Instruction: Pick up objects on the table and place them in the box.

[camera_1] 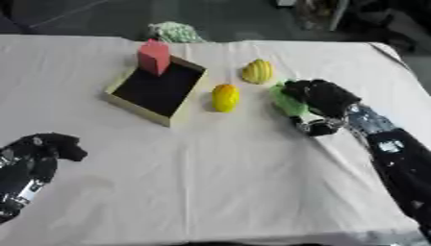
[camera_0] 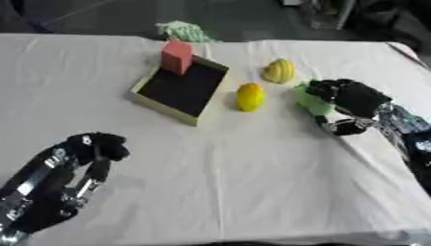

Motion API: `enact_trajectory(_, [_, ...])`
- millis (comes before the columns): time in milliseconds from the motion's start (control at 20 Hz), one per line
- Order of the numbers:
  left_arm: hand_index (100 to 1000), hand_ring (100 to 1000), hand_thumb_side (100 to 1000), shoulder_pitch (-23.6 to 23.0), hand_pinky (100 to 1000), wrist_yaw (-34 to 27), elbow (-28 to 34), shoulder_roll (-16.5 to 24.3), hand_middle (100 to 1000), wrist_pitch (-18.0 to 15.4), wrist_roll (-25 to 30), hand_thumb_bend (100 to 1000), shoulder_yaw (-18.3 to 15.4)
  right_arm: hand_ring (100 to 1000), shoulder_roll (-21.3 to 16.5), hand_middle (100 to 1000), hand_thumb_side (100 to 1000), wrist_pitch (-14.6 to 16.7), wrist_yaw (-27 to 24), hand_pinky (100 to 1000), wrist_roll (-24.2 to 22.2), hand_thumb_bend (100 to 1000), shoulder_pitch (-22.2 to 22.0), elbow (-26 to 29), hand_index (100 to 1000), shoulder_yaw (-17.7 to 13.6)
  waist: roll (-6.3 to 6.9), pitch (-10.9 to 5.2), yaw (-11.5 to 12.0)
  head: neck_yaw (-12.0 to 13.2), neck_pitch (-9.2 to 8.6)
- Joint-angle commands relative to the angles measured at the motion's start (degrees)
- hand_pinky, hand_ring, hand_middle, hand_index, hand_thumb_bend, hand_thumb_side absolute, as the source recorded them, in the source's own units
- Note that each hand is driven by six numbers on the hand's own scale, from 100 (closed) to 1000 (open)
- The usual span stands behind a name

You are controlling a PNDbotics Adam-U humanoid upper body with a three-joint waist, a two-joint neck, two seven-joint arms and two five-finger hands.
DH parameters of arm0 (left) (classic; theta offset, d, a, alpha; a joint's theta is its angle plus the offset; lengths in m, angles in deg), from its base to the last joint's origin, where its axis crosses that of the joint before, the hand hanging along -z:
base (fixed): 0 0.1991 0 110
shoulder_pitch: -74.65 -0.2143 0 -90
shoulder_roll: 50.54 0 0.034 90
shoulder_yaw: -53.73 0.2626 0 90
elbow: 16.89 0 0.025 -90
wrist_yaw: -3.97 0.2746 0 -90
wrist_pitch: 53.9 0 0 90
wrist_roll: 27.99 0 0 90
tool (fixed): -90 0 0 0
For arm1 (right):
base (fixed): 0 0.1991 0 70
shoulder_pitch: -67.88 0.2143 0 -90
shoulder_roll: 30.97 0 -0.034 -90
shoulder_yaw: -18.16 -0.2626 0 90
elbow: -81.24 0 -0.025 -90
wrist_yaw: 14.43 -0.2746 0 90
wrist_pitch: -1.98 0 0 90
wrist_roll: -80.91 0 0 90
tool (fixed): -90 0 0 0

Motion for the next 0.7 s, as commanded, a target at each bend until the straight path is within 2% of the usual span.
enact_trajectory(50, [808, 732, 603, 0.74, 755, 0.13, 1.24, 0.16, 636, -0.17, -0.05, 100, -0.01, 888, -0.94, 952, 466, 0.44, -2.85, 772, -3.50, 100, 0.12, -3.15, 1000, -0.80, 0.30, -0.36, -0.04, -0.22, 0.27])
enact_trajectory(100, [808, 732, 603, 0.74, 755, 0.13, 1.24, 0.16, 636, -0.16, -0.05, 100, 0.00, 859, -0.99, 925, 354, 0.45, -3.86, 740, -4.50, 100, 0.21, -3.08, 1000, -0.79, 0.29, -0.37, -0.04, -0.26, 0.27])
enact_trajectory(250, [808, 732, 603, 0.75, 755, 0.11, 1.24, 0.13, 636, -0.12, -0.03, 100, 0.01, 788, -0.89, 838, 358, -0.42, -6.61, 660, -7.22, 100, 0.49, -1.21, 965, -1.50, 0.30, -0.38, -0.08, -0.30, 0.27])
enact_trajectory(500, [808, 732, 604, 0.74, 754, 0.11, 1.24, 0.12, 637, -0.10, -0.06, 100, -0.01, 565, -0.81, 531, 336, -3.85, -10.75, 408, -5.90, 100, 0.58, 2.82, 733, -2.08, 0.30, -0.37, -0.04, -0.47, 0.27])
enact_trajectory(650, [808, 732, 604, 0.76, 754, 0.09, 1.24, 0.11, 636, -0.09, -0.06, 100, -0.01, 490, -0.81, 425, 296, -5.75, -13.36, 313, -3.40, 100, 0.49, 4.31, 629, -1.85, 0.29, -0.36, -0.02, -0.50, 0.27])
enact_trajectory(700, [808, 732, 605, 0.75, 755, 0.09, 1.24, 0.12, 636, -0.07, -0.07, 100, -0.02, 447, -0.79, 356, 258, -6.24, -14.29, 257, -2.49, 100, 0.48, 4.85, 556, -1.87, 0.29, -0.37, -0.03, -0.49, 0.27])
